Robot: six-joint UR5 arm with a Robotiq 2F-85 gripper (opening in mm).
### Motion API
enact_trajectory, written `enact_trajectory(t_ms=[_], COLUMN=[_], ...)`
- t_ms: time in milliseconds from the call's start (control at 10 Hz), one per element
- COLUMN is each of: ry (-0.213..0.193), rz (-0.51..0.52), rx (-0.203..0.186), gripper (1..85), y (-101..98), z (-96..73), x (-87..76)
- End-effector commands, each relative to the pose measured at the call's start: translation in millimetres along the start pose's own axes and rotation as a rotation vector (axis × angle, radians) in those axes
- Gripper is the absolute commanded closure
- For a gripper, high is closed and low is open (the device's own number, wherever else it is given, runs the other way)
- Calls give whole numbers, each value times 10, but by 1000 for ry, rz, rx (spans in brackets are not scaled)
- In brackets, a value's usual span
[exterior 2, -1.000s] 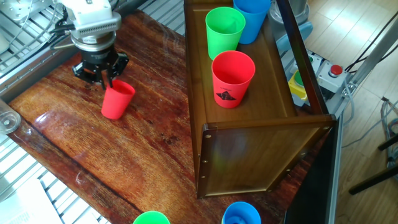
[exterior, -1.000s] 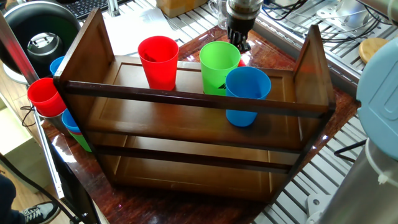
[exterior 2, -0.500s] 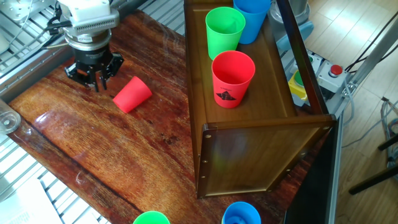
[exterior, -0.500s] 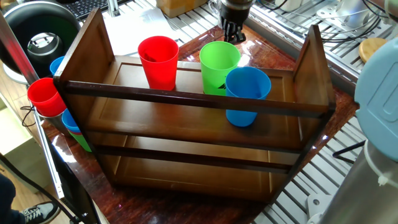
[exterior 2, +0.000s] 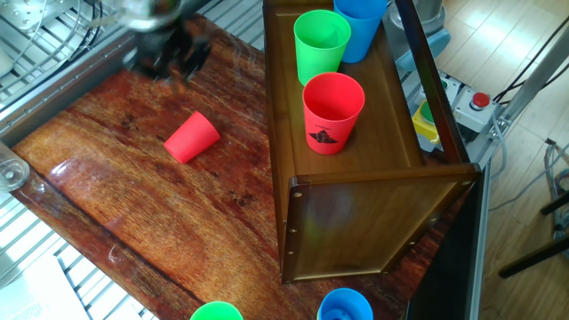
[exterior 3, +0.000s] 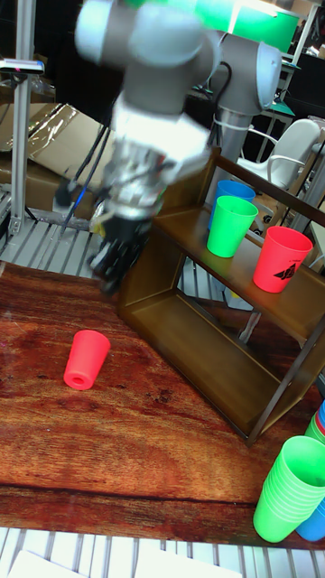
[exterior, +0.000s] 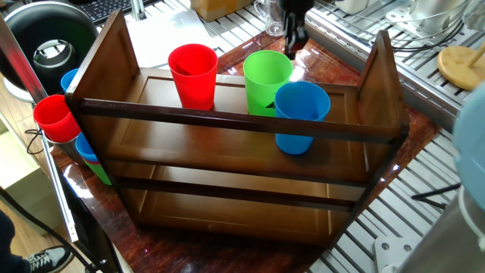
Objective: Take the cups off the shelf and stack them together
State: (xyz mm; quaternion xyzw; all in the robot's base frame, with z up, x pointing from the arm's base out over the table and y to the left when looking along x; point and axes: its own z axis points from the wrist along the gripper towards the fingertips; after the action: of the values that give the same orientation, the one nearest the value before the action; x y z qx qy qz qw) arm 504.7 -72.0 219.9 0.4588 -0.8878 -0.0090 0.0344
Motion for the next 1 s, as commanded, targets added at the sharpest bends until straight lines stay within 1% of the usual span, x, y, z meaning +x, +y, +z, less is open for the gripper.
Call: enact_trajectory(t_ms=[0, 100, 200, 300, 400, 500, 600, 700, 800, 900], ry=[61, 68, 87, 84, 21, -47, -105, -127, -99, -54], rz=[111, 104, 81, 41, -1, -34, -26, -16, -21, -22], rx=[-44, -21, 16, 78, 115, 175, 178, 142, 121, 91], gripper=[653, 673, 753, 840, 843, 843, 843, 843, 843, 833], y=[461, 381, 280, 113, 12, -138, -146, -53, 1, 96], z=[-437, -425, -426, -433, -434, -458, -471, -463, -447, -479], x=[68, 93, 151, 147, -20, -205, -351, -407, -335, -222])
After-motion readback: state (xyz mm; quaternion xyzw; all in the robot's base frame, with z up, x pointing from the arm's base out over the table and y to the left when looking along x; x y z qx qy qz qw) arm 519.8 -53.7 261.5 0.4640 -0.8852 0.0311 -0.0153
